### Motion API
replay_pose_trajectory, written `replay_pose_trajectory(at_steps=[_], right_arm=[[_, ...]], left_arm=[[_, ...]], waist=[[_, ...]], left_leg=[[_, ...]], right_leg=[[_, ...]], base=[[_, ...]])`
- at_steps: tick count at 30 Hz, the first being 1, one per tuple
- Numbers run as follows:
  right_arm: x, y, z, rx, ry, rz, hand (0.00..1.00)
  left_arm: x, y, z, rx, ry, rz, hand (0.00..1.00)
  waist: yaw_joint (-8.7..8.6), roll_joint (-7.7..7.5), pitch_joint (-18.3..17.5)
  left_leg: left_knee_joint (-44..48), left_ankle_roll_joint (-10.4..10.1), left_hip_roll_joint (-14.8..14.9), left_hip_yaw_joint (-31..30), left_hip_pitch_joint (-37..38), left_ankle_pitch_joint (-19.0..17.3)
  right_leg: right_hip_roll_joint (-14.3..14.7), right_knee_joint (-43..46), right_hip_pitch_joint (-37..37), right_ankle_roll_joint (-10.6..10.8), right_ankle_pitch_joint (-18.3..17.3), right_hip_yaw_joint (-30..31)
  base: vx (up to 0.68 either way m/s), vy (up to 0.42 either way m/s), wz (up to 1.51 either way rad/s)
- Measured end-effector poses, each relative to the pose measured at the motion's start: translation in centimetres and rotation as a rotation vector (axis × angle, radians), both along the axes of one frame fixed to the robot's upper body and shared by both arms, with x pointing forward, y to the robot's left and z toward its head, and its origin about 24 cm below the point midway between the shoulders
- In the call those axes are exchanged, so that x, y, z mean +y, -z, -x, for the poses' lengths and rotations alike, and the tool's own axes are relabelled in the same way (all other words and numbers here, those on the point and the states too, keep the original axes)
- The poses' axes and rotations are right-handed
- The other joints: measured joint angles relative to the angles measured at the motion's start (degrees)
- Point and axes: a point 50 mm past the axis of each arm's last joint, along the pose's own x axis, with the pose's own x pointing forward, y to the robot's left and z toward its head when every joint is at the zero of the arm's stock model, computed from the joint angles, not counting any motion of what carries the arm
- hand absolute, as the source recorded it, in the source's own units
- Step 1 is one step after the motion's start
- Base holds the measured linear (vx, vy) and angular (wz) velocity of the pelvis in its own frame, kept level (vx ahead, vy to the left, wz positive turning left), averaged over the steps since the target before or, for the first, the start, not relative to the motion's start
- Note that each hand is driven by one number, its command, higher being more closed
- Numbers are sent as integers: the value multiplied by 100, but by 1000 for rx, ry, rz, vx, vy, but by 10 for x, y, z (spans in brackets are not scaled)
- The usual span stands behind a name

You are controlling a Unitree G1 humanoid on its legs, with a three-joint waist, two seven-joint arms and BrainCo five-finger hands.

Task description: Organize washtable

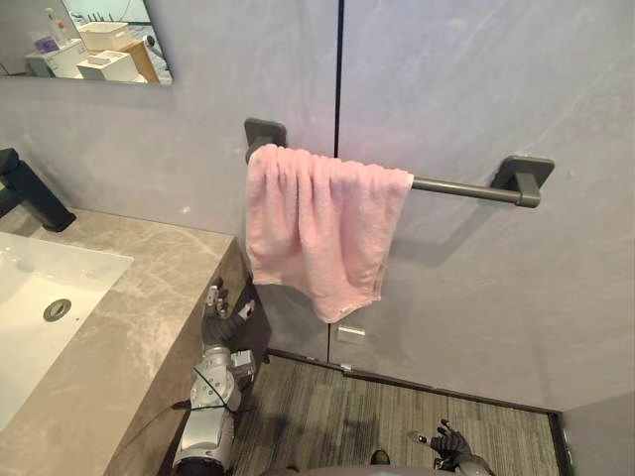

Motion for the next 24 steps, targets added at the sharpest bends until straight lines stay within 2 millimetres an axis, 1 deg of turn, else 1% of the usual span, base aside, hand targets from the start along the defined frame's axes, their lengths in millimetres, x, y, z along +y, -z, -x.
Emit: replay_pose_trajectory(at_steps=[3, 5, 6, 8, 9, 11, 13, 16, 20, 22, 23, 24], right_arm=[[0, 0, 1, 4, -7, 3, 0], [0, 0, 1, 5, -21, 8, 0], [-1, 0, 1, 5, -23, 9, 0], [-2, 0, 1, 5, -25, 13, 0], [-3, 0, 0, 4, -26, 14, 0], [-3, -1, -1, 0, -27, 15, 0], [-4, -1, -3, -4, -28, 17, 0], [-4, -2, -3, -5, -30, 17, 0], [-7, -2, -2, -3, -34, 23, 0], [-8, -2, -3, -4, -50, 28, 0], [-9, -4, -5, -16, -56, 32, 0], [-9, -5, -7, -26, -57, 33, 0]], left_arm=[[1, -7, -6, -24, -2, -33, 0], [5, -17, -15, -59, 8, -69, 0], [5, -18, -16, -64, 10, -72, 0], [8, -28, -26, -96, 22, -99, 0], [8, -30, -29, -101, 24, -106, 0], [11, -33, -34, -107, 21, -125, 0], [12, -31, -43, -90, 30, -145, 0], [12, -27, -51, -55, 45, -161, 0], [14, -22, -55, -24, 57, -176, 0], [15, -19, -54, -6, 65, -178, 0], [14, -16, -54, 6, 75, -178, 100], [14, -15, -54, 11, 80, -178, 100]], waist=[[-7, -36, -18], [-12, -69, -27], [-14, -73, -24], [-39, -96, -17], [-51, -99, -19], [-127, -101, -19], [-156, -98, -15], [-186, -98, -3], [-305, -89, 10], [-312, -87, 11], [-312, -85, 13], [-313, -80, 16]], left_leg=[[-36, 0, 11, 24, 30, 0], [-43, 0, 16, 46, 63, 0], [-43, 0, 16, 48, 64, 0], [-49, 0, 11, 57, 63, 0], [-49, 1, 10, 58, 64, -1], [-49, 2, 4, 59, 61, -2], [-44, 10, -6, 143, 66, -6], [-27, 15, -26, 217, 48, -11], [16, 13, -30, 318, -57, -14], [47, 11, -26, 340, -116, -15], [49, 11, -20, 357, -115, -14], [51, 10, -18, 360, -115, -14]], right_leg=[[14, -12, -4, 1, 2, 33], [25, -16, 0, -2, 6, 61], [25, -18, 0, -3, 7, 64], [24, -42, 0, -12, 18, 79], [24, -48, 0, -15, 21, 85], [24, -83, 4, -35, 58, 108], [27, -139, -10, -36, 123, 227], [21, -189, -39, -21, 178, 319], [26, -189, -180, -11, 221, 445], [38, -191, -246, -10, 235, 496], [48, -190, -277, -16, 248, 519], [53, -191, -288, -18, 255, 526]], base=[[18, 10, -5], [30, 15, -6], [17, 17, -4], [4, 9, -2], [1, 20, -3], [-7, 12, -4], [-37, 23, -20], [-58, 14, -18], [-67, 3, -14], [-41, -10, -10], [-11, -13, -7], [0, -12, -8]])
